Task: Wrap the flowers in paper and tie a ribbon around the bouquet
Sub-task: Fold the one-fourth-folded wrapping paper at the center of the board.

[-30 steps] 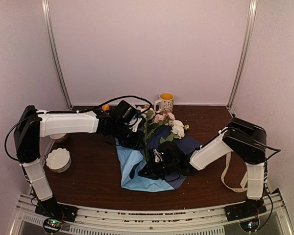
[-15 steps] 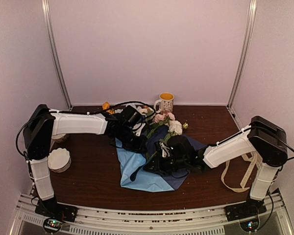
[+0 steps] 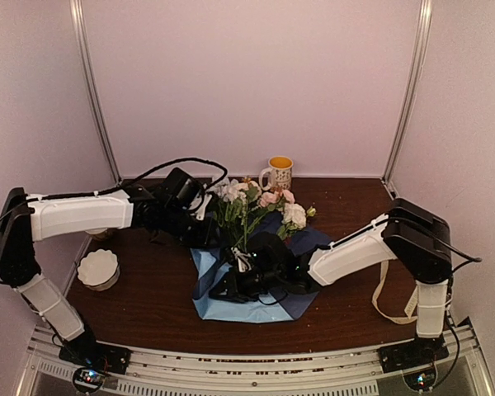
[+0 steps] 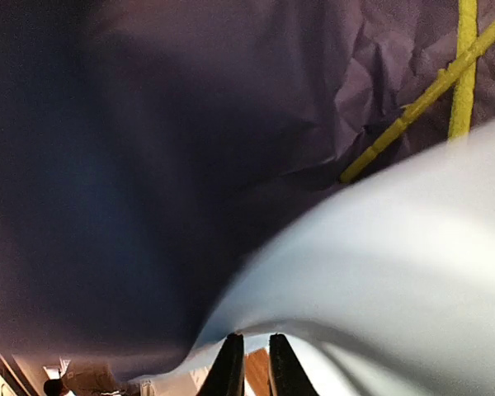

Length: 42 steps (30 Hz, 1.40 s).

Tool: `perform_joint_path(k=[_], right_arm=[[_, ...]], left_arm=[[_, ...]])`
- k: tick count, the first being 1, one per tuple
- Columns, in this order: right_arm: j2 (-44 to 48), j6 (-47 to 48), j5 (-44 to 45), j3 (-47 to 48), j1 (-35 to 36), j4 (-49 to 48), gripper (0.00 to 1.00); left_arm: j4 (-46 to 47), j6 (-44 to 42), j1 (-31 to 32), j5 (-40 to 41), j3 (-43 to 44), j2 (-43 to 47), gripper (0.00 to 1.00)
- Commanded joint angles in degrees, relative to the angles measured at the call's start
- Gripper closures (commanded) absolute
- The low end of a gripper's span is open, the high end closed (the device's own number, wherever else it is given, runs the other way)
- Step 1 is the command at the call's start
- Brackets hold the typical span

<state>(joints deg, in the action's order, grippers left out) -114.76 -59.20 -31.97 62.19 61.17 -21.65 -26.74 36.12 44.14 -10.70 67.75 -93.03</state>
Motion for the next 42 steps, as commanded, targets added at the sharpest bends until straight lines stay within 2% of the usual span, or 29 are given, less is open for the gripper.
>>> perform_joint_path(k=[1,7,15,25,31,33,37,42], right_arm=[[-5.9,-2.32,-0.51,2.29,-0.74,-1.28,0.9],[-10.77,-4.61,-2.13,5.4,-0.87,-4.02,0.9],[-10.2,-12.11,-2.32,-1.71,-1.99,-17.0,0.9],[-0.17,-11.42,3.11,-10.8,-2.89,-18.97,0.88],[2.68,-12.11,4.88,-13.98,-3.04,-19.68,0.87],[4.87,-11.18,6.57,-15.55,-3.15,-18.06,0.87],[11.01,-2.8,12.3,-14.34,-2.86,-2.82,0.84],[15.64,0.38,13.76,-13.95,-2.8,3.21,0.71]], left_arm=[[3.88,3.11,1.01,-1.36,-4.0,4.91,1.0],[4.21,2.48,2.49,-1.91,-2.72,3.41,1.0],[4.18,0.87,3.21,-3.19,1.67,-1.79,1.0],[3.63,-0.32,3.18,-2.53,4.29,-8.51,1.0],[3.65,-0.32,3.18,-0.46,4.19,-9.84,1.0],[3.63,-0.43,3.27,-0.38,4.3,-10.09,1.0],[4.02,-0.54,3.21,0.26,4.59,-10.97,1.0],[4.81,-0.65,3.21,0.79,4.82,-11.5,1.0]])
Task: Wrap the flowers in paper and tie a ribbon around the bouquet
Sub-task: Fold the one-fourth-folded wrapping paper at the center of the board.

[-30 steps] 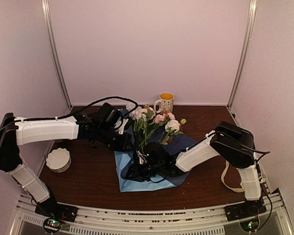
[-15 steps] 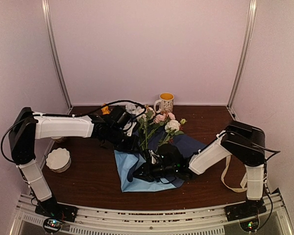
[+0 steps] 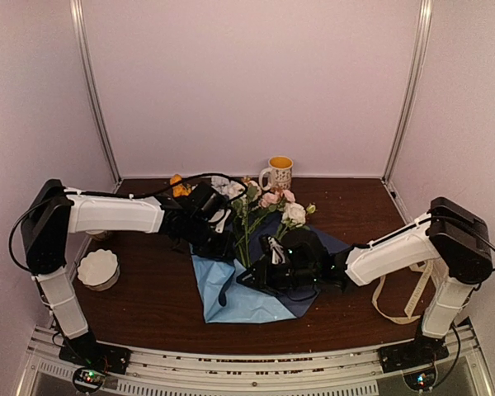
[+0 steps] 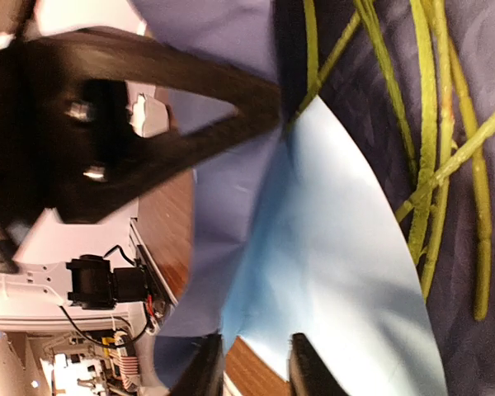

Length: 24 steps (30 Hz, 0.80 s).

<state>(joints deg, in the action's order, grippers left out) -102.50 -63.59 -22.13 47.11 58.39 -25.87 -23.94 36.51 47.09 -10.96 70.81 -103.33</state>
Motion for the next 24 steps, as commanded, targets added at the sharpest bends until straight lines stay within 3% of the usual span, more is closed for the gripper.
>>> perform_joint_path(k=[1,5,9,13,16,20,22,24], right_arm=[[3.46,4.79,3.96,1.62,0.0,8.05,0.67],[2.3,6.17,3.84,5.31,0.52,11.29,0.54],[0.34,11.45,3.44,11.15,1.3,18.07,0.31],[-1.82,15.48,4.77,15.0,2.06,22.36,0.26],[-4.77,16.01,4.54,17.81,2.05,25.3,0.29],[-5.73,14.96,4.59,17.79,2.0,25.73,0.41],[-4.87,14.73,5.52,16.79,1.99,25.81,0.49],[-4.13,14.4,6.4,15.83,2.01,26.14,0.64]], left_arm=[[1.93,-1.01,0.22,1.14,1.87,-1.29,1.0],[0.86,-1.65,0.2,2.96,2.04,-0.97,1.0],[-0.08,-2.7,0.19,3.71,2.55,-0.74,1.0],[-0.29,-3.75,0.22,3.55,3.09,-0.65,1.0],[0.52,-3.99,0.19,1.73,2.95,-0.88,1.0],[0.48,-3.73,0.21,1.57,2.49,-1.13,1.0],[0.48,-3.75,0.22,1.79,2.13,-0.94,1.0],[0.41,-3.98,0.21,2.05,2.13,-0.83,1.0]])
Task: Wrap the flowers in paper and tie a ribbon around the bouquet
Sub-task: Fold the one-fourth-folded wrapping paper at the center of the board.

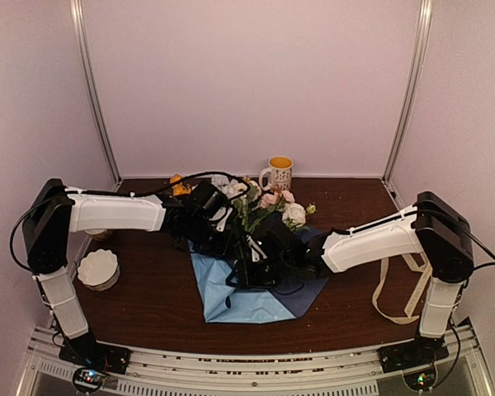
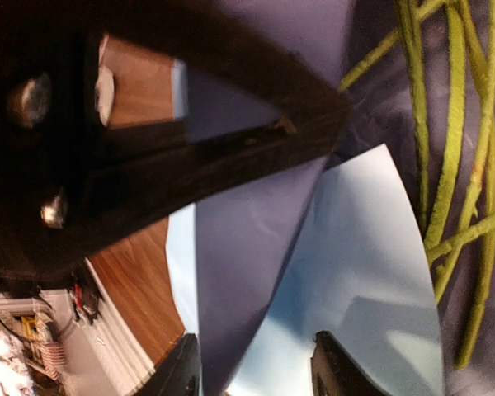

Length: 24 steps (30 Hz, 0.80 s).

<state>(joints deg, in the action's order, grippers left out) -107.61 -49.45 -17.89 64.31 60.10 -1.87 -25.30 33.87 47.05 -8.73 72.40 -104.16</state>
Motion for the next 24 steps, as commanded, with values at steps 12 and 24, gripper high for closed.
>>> perform_joint_path(k=[12,24], right_arm=[[1.78,-3.32,-1.59,-6.89,-0.87,-4.87,1.0],[2.54,-6.03,-2.26,-8.99,-1.38,-7.81,1.0]], left_arm=[[5.34,-6.37,0.15,1.93,0.03,6.1,0.54],[4.11,-16.35,5.58,8.08,-17.78,20.6,0.7]])
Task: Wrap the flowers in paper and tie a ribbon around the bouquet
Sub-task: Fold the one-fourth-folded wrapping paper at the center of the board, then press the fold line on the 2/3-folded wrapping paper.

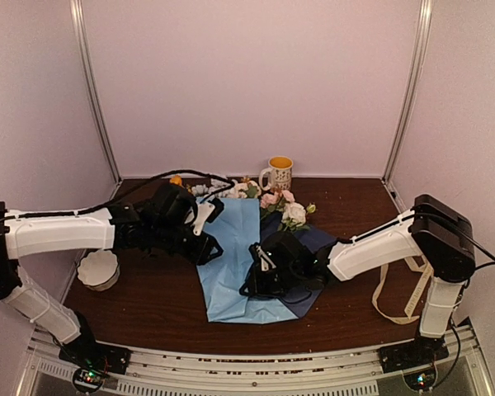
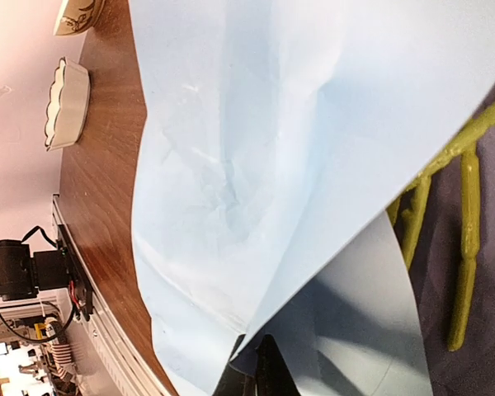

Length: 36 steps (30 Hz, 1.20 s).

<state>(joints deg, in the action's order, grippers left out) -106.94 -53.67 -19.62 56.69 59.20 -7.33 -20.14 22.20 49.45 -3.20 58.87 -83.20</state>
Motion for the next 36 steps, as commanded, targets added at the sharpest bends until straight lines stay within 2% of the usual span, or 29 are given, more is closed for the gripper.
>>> perform_joint_path(k=[1,4,10,14,17,22,26,28,32,36], right_arm=[[2.09,-2.18,-0.4,-1.58,-0.47,-2.41,1.0],[2.74,-2.92,0.0,-2.33,-0.49,-2.79,1.0],[1.47,-5.32,-1.58,-4.52,-0.57,-6.38,1.0],[-0.01,-9.11,-3.32,-7.28,-1.16,-12.58,1.0],[-0.62,-9.88,-3.33,-7.71,-1.32,-12.31,1.0],[-0.64,-8.89,-1.94,-6.98,-1.34,-7.93,1.0],[-0.85,-8.62,-1.86,-6.68,-1.37,-7.25,1.0],[-1.18,-8.14,-2.75,-5.84,-1.43,-7.19,1.0],[-2.3,-8.22,-5.25,-4.28,-1.66,-8.4,0.99],[-3.03,-12.56,-7.07,-7.3,-2.46,-15.65,0.99]], left_arm=[[-1.77,-4.56,4.13,3.04,-5.03,-0.94,0.73],[-2.17,-4.64,7.06,4.09,-6.94,-2.92,0.76],[0.27,-7.07,11.39,3.01,-7.04,-8.77,0.73],[-0.09,-7.61,12.19,0.99,-6.62,-13.18,0.73],[-0.25,-7.36,12.33,-0.16,-7.74,-15.03,0.73],[0.29,-8.09,13.56,-3.41,-10.04,-13.79,0.73],[0.8,-9.52,14.84,-5.2,-10.37,-10.77,0.69],[0.15,-10.98,15.83,-3.47,-9.26,-9.2,0.66],[-3.02,-14.66,18.27,5.99,-3.99,-7.9,0.66],[0.66,-18.75,18.31,12.42,-3.62,-8.32,0.78]])
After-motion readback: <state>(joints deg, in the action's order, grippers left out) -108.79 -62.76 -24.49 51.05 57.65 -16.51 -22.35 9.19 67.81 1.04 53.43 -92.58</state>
